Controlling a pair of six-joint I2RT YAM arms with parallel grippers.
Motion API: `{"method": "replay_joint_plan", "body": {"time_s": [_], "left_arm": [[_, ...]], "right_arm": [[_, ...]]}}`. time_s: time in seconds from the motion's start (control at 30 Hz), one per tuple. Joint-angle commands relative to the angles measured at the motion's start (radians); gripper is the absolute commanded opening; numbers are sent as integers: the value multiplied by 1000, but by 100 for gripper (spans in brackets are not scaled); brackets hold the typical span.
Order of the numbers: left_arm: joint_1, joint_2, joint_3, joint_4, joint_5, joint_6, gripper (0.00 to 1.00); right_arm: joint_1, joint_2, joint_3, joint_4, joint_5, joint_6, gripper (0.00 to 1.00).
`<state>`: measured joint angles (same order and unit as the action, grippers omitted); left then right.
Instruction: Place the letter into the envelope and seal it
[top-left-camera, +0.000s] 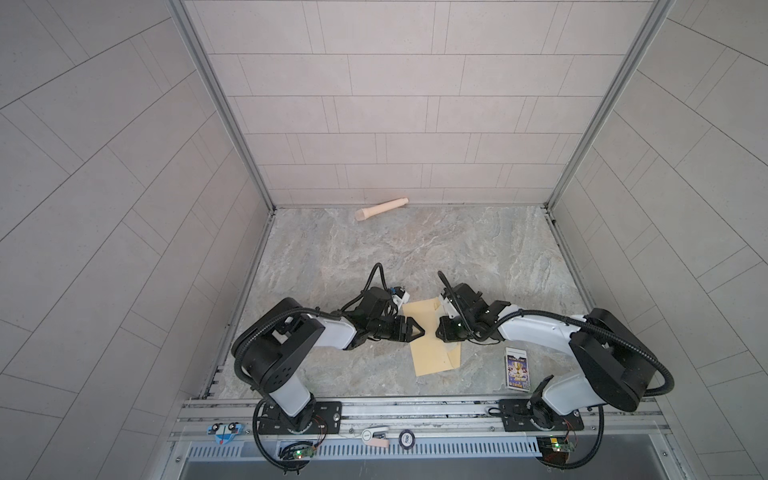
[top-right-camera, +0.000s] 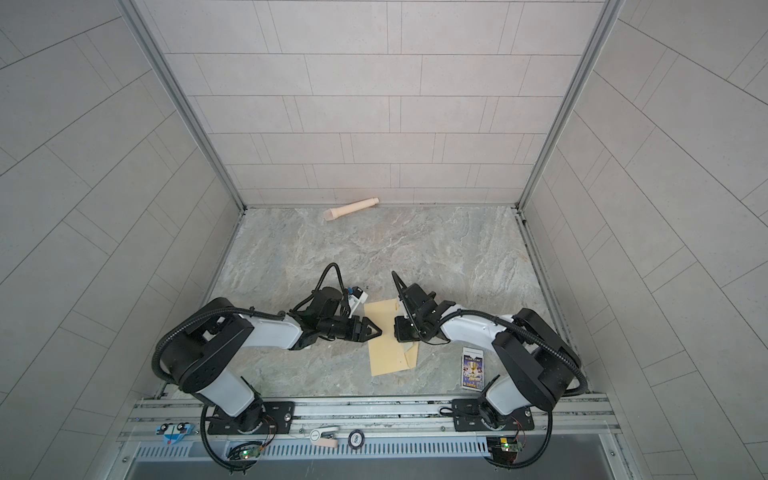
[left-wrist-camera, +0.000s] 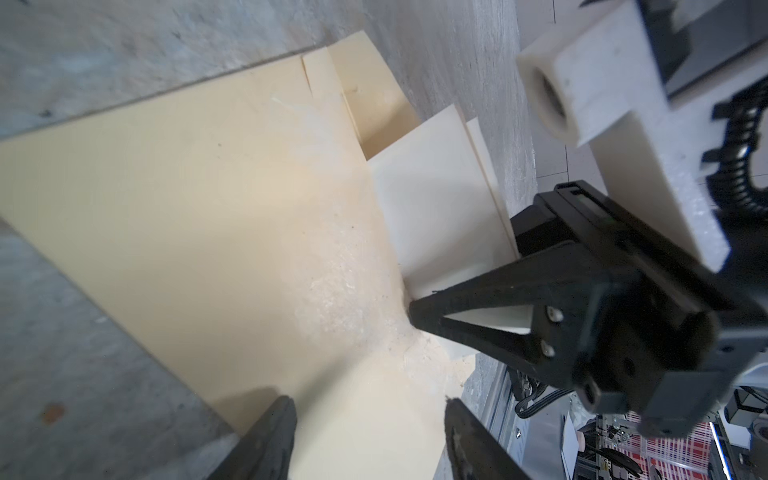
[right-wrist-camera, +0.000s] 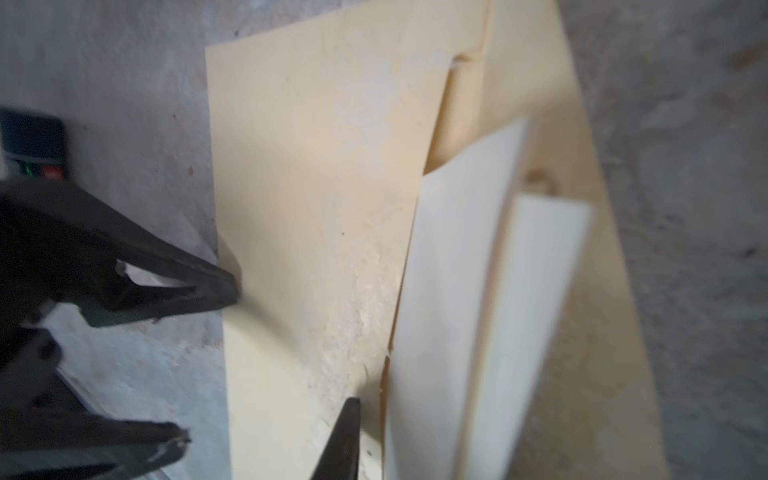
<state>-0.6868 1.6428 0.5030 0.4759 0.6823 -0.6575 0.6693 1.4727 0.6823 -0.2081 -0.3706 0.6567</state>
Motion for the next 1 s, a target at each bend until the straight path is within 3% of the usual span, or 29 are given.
{"method": "replay_joint_plan", "body": {"time_s": [0.0, 0.17, 0.3, 0.4, 0.5, 0.63, 0.97], "left_arm": [[-1, 54, -50, -158, -39, 4, 64], [11, 65, -50, -162, -32, 18, 64], [13, 71, -50, -158, -29, 21, 63], [12, 71, -56, -151, -29, 16, 63], [13, 63, -61, -147, -26, 11, 63], [13, 63, -60, -141, -25, 4, 63], [12, 35, -75, -97, -25, -28, 63]], "right_arm": [[-5, -50, 65, -131, 41, -63, 43], [-10, -48, 144, -258, 81, -115, 58], [-25, -43, 148, -280, 87, -124, 59], [-41, -30, 133, -271, 79, -117, 48], [-51, -5, 123, -255, 67, -111, 25], [-52, 38, 99, -180, 29, -81, 11], [-55, 99, 40, 37, -87, -3, 5]]}}
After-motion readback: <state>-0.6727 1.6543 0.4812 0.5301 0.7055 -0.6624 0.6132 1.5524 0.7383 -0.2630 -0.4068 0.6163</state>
